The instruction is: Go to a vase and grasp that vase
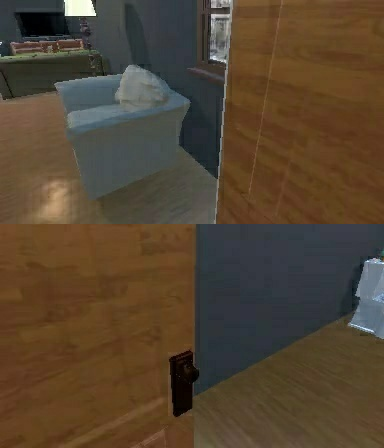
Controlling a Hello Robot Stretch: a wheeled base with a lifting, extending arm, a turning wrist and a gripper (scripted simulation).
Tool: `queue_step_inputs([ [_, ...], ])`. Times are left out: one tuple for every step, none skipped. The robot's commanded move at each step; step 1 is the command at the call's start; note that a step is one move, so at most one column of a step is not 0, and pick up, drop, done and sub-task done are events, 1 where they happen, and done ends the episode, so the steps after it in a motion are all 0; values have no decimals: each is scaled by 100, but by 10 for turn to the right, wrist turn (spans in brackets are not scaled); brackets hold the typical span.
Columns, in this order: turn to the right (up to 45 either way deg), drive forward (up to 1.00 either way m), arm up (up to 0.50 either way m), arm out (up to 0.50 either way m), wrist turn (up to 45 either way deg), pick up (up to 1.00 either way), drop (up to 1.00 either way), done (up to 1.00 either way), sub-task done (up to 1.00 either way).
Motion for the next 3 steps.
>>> queue_step_inputs([
  [-300, 0, 0, 0, 0, 0, 0, 0, 0],
  [0, 30, 0, 0, 0, 0, 0, 0, 0],
  [-30, 0, 0, 0, 0, 0, 0, 0, 0],
])
